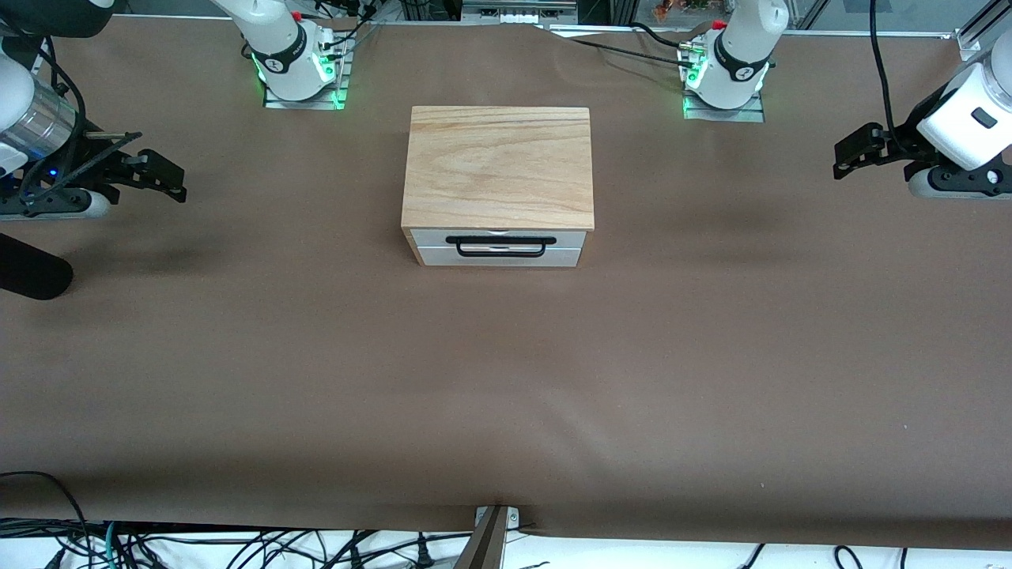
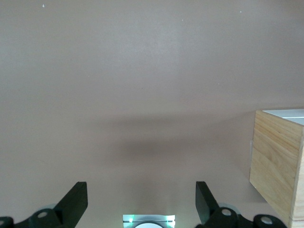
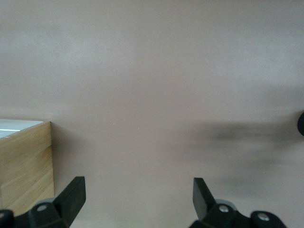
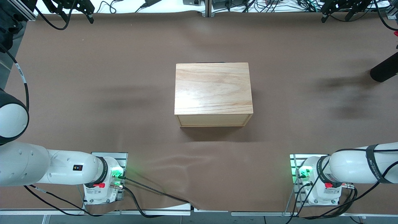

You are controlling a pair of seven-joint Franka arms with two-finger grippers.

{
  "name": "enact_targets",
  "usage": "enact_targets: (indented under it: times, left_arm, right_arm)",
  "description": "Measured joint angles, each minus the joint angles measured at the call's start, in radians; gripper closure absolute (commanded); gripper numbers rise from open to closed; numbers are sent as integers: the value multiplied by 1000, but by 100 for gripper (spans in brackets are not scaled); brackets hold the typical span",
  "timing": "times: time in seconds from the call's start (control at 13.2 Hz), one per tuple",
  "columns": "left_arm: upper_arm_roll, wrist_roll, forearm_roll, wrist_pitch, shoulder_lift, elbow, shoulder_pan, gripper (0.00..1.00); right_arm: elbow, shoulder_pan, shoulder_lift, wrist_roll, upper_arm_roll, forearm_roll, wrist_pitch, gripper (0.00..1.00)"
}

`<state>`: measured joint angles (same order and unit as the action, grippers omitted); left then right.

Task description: Pull top drawer with both arms simultaneously

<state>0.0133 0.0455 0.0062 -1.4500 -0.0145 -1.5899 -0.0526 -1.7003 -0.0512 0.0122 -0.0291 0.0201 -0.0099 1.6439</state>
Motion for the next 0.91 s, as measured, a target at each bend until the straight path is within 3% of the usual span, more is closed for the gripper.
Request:
enact_targets:
  times: [0.91]
  left_arm:
    - [0,0,0,0,18,-6,0,0]
  right_arm:
    - [2,0,0,0,2,-1,0,0]
